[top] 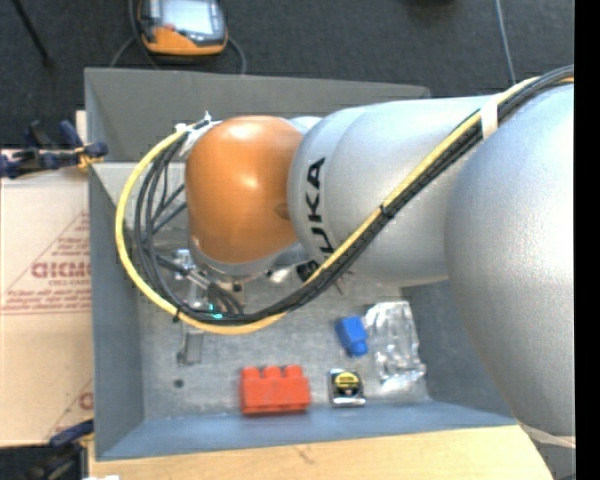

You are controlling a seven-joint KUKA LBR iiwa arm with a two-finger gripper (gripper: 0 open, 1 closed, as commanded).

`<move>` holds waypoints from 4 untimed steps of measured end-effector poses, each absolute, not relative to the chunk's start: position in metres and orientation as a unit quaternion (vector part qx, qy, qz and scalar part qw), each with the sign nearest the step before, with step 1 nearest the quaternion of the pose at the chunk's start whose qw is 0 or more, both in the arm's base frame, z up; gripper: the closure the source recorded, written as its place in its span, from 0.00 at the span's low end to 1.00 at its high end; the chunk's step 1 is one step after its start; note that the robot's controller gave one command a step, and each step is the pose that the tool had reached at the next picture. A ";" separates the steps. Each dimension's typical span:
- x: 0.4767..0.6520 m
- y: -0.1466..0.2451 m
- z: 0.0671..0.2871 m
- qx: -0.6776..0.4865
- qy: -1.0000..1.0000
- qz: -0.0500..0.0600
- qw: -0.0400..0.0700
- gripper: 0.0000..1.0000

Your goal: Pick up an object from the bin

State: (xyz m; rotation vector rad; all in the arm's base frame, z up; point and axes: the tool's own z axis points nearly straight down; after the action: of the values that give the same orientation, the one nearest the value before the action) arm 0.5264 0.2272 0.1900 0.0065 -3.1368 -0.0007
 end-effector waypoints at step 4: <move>0.478 0.112 0.072 0.049 -0.999 -0.001 0.001 1.00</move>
Offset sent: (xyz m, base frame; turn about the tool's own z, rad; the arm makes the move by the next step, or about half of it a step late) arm 0.0008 -0.0012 0.0157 -0.2393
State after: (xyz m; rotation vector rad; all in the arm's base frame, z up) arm 0.4778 0.1116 0.0724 0.1551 -3.1359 -0.0038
